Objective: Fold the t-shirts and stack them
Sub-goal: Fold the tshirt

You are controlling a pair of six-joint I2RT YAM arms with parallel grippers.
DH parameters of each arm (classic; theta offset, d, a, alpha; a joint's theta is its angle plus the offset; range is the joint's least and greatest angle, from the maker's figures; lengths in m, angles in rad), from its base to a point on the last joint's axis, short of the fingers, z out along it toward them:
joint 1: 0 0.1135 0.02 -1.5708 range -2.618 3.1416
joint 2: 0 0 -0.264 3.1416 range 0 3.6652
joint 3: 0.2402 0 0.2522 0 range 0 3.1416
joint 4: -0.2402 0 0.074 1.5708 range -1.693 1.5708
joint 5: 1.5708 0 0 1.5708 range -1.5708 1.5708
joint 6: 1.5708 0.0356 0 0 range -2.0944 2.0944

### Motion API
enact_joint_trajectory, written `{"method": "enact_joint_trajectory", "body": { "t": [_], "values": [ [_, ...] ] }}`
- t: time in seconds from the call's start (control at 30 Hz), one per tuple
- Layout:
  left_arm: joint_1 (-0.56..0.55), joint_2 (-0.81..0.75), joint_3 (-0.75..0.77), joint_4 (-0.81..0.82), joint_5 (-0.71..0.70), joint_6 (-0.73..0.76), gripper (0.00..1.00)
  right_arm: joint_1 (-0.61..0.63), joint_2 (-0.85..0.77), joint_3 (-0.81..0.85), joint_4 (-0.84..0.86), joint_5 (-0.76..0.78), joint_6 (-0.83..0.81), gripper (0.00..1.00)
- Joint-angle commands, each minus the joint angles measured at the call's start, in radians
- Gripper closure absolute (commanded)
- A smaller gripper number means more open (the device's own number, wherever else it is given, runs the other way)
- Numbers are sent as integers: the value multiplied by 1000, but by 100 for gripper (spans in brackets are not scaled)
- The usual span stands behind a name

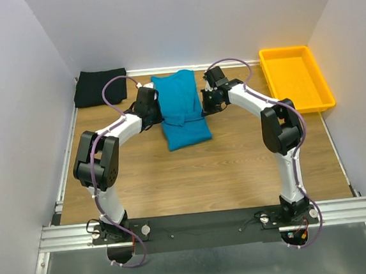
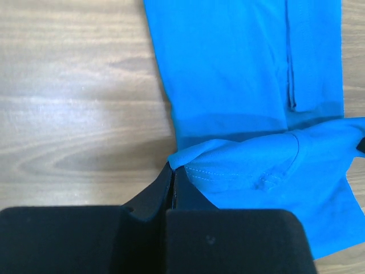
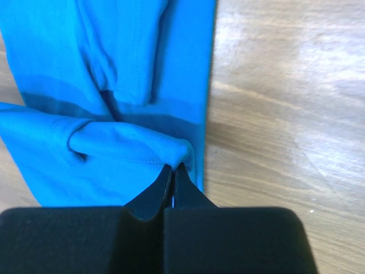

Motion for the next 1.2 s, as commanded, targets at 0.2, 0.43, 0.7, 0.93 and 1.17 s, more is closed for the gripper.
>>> {"method": "enact_joint_trajectory", "body": {
  "t": [0.2, 0.43, 0.7, 0.93, 1.17],
  "values": [
    [15, 76, 58, 69, 9, 60, 100, -15, 14, 6, 38, 97, -5, 100],
    [21, 131, 67, 72, 6, 49, 97, -19, 70, 22, 56, 111, -5, 98],
    [23, 81, 69, 112, 20, 37, 45, -13, 51, 60, 56, 107, -50, 64],
    [-15, -118, -15, 110, -9, -14, 35, 60, -87, 20, 75, 152, -92, 54],
    [-144, -217, -193, 165, -22, -136, 80, 116, -118, -105, 174, 60, -71, 71]
  ]
}}
